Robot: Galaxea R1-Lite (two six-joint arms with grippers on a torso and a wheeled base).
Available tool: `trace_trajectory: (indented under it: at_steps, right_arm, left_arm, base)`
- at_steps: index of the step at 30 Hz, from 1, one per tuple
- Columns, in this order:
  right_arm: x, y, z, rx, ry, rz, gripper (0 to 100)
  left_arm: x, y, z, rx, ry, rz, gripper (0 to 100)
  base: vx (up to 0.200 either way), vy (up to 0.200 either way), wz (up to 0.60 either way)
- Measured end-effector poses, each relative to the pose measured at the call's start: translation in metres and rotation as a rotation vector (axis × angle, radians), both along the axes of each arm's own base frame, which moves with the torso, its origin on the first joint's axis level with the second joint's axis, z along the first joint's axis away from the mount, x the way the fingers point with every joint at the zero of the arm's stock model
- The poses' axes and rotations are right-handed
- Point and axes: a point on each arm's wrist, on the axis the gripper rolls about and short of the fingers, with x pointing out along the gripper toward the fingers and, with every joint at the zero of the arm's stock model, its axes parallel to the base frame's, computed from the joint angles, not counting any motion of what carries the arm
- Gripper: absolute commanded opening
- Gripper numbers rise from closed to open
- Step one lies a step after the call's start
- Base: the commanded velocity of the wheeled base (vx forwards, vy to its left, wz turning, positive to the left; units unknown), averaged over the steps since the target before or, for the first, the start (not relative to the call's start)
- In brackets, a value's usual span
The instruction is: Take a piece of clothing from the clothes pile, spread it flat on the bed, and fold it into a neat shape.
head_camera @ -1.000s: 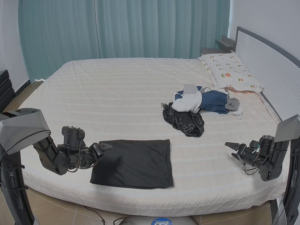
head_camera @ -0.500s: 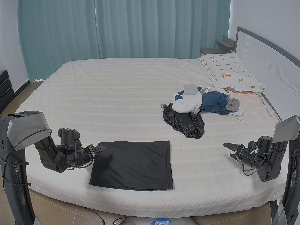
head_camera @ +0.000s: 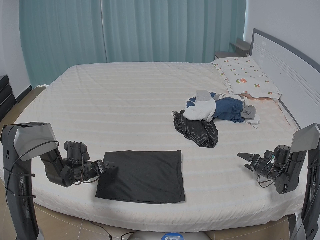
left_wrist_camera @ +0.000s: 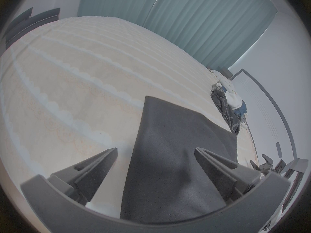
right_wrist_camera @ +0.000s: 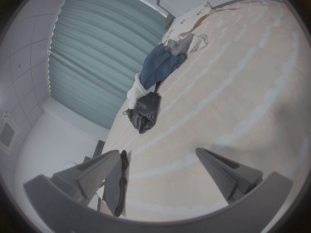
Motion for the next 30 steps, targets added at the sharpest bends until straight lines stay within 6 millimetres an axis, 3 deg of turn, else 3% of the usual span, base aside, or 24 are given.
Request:
trace_trajectory:
  at_steps: [7,8,30]
  right_arm:
    - [0.0001,0.0000,0.0000,0.000,0.000,0.000,100]
    - [0.0000,0.0000,0.0000,0.000,0.000,0.000,100]
    - [-0.0018,0.0001,0.0006,-0.001,0.004,0.000,100]
  left_arm:
    - [-0.0035,-0.0028,-0.0049,0.012,0.015,-0.016,100]
    - [-0.0036,-0.0027,-0.0053,0.012,0.016,-0.016,0]
    - [-0.0086,-0.0005,-0.0041,-0.036,-0.022,0.013,0]
  base:
    - [0.000,0.000,0.00]
    - [0.000,0.000,0.00]
    - [0.000,0.000,0.00]
